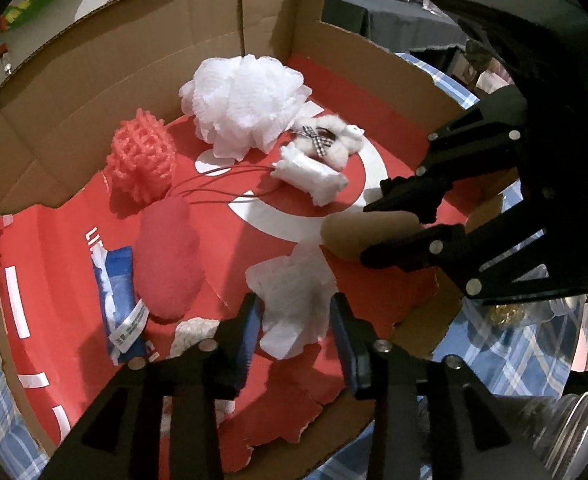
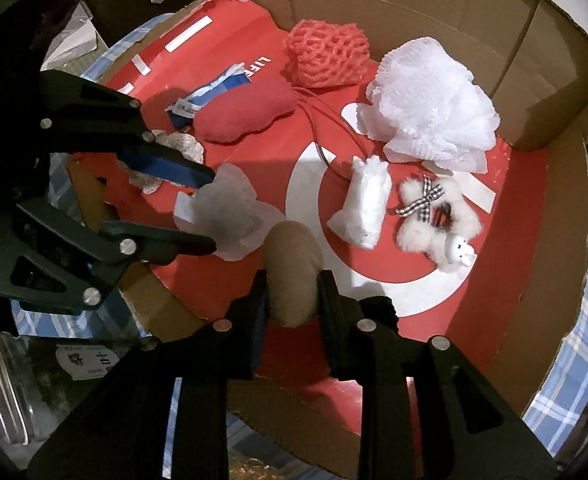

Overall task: Organize soft objects
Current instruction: 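Lower cloth and sponge onto the red lining and open both grippers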

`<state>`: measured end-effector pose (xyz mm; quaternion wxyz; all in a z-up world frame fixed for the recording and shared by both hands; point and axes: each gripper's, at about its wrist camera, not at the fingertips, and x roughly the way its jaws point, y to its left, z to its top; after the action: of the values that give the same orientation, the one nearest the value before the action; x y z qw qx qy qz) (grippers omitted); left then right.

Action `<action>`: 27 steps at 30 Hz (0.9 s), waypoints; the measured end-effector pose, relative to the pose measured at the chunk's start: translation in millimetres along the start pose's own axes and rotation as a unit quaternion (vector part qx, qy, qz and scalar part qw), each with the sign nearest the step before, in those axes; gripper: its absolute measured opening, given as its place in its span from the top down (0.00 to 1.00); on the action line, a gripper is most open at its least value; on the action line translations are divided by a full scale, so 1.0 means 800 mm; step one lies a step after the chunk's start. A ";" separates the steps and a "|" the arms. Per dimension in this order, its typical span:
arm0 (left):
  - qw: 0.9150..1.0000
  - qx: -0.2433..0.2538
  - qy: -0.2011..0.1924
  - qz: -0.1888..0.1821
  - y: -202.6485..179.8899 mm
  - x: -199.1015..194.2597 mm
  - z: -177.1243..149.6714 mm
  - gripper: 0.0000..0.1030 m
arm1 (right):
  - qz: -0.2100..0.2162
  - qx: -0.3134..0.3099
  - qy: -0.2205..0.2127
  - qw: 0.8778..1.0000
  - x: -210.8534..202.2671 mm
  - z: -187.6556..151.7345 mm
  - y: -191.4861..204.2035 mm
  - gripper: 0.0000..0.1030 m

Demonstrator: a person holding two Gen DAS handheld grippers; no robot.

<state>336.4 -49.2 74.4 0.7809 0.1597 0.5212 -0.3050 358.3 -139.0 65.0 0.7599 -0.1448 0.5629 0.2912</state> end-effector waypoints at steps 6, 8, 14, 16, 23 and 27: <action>1.000 -0.006 -0.012 0.006 0.005 -0.012 -0.003 0.47 | -0.005 -0.002 -0.002 1.000 0.004 0.001 0.008 0.72; 1.000 -0.012 -0.020 0.009 0.006 -0.018 -0.004 0.42 | -0.007 0.000 -0.004 1.000 0.005 -0.001 0.009 0.55; 0.998 -0.043 -0.043 0.016 0.013 -0.041 -0.014 0.30 | -0.019 0.011 -0.021 1.000 -0.007 -0.003 0.015 0.40; 0.996 -0.063 -0.055 0.023 0.016 -0.052 -0.018 0.24 | -0.023 0.017 -0.031 0.999 -0.018 -0.005 0.019 0.40; 0.984 -0.144 -0.098 0.045 0.018 -0.090 -0.034 0.07 | -0.052 0.094 -0.067 0.992 -0.056 -0.013 0.024 0.34; 0.976 -0.183 -0.099 0.062 0.017 -0.099 -0.041 0.06 | -0.077 0.148 -0.086 0.982 -0.070 -0.026 0.025 0.32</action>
<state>299.9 4.4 132.3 0.8623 0.0152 0.4771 -0.1693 318.8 -150.5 113.1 0.8384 -0.0481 0.5198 0.1570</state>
